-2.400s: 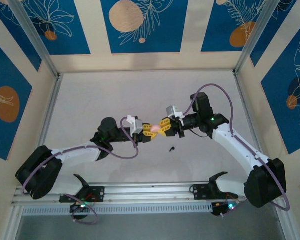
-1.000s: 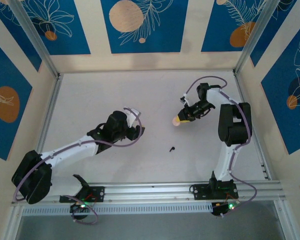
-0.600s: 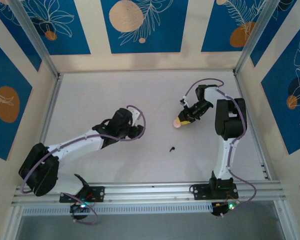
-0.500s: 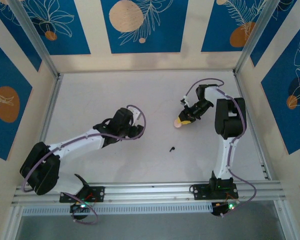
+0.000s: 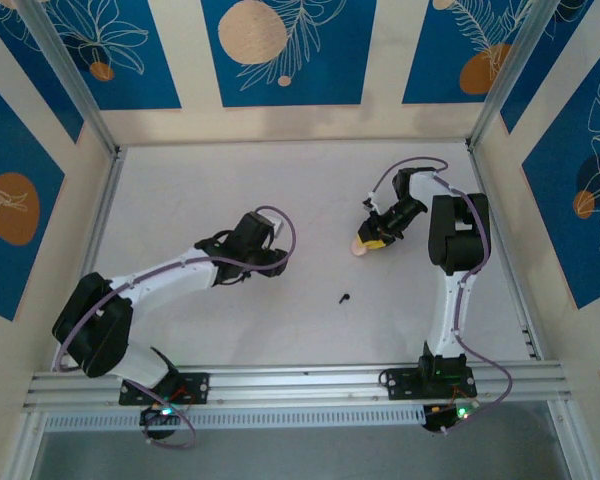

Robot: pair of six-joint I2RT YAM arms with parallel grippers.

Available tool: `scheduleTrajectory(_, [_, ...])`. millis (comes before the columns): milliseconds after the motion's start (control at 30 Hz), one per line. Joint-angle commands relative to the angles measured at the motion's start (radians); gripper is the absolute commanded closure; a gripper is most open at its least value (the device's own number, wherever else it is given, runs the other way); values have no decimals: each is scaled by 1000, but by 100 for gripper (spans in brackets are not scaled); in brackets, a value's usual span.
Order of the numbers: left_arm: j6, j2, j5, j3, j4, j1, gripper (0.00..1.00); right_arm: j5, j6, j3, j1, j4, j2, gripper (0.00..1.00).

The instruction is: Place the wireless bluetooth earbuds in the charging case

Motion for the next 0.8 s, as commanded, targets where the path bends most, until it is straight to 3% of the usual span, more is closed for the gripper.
scheduleTrajectory(0, [-39,7,-15,38,-58,15,38,17,24,28,-10,-11,13,68])
scheduleTrajectory(467, [-130,-11,-17,71,-170,55,42,116,92,6,-12,43,-73,60])
scheduleTrajectory(767, [-168,-46,23,75,-228,101,40,204,184,-134,15,181,-307,57])
